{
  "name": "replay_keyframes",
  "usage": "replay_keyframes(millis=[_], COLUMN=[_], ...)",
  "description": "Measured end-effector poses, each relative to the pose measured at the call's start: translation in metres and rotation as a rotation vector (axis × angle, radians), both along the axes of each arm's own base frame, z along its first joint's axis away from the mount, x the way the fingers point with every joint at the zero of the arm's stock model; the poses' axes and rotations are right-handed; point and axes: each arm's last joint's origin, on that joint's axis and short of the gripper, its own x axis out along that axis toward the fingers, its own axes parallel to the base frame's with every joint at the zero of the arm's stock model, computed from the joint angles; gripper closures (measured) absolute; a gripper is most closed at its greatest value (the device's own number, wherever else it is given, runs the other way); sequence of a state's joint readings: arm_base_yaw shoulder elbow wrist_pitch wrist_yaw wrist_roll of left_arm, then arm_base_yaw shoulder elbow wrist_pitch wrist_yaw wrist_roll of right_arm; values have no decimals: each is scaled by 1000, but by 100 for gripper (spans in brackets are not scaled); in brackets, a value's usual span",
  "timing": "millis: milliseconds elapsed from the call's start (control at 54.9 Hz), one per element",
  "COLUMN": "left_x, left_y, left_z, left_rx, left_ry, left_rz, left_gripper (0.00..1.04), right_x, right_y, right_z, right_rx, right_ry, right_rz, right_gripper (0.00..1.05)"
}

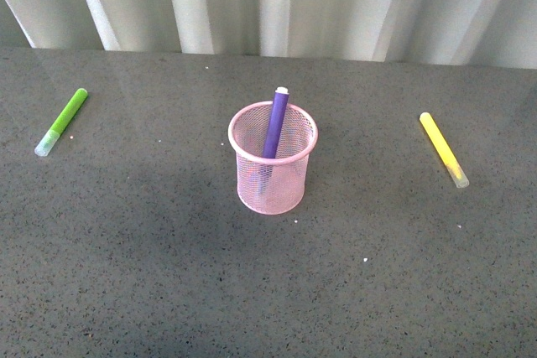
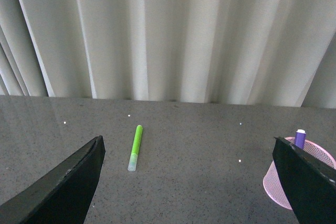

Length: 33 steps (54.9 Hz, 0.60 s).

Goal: Insert purple and pink pens into pink cup

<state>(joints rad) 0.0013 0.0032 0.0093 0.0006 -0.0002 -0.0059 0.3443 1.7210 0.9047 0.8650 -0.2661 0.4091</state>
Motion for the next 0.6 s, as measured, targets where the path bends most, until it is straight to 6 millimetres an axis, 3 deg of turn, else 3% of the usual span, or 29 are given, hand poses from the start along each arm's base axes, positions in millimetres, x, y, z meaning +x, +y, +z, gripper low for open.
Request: replay_keyframes(millis=[146,255,383,602], left_x=[0,0,0,0], left_y=[0,0,0,0], left_z=[0,0,0,0], left_rx=[0,0,0,0], left_ry=[0,0,0,0], left_rz=[0,0,0,0], left_gripper=[7,7,7,7], right_x=[-1,-3,-2,2], right_y=[30,45,58,63], right_z=[-41,-58,-75,-84], right_rx=[-81,-116,-144,-168], right_ry=[50,61,88,95], right_rz=[6,10,13,1], right_gripper=[94,94,94,94])
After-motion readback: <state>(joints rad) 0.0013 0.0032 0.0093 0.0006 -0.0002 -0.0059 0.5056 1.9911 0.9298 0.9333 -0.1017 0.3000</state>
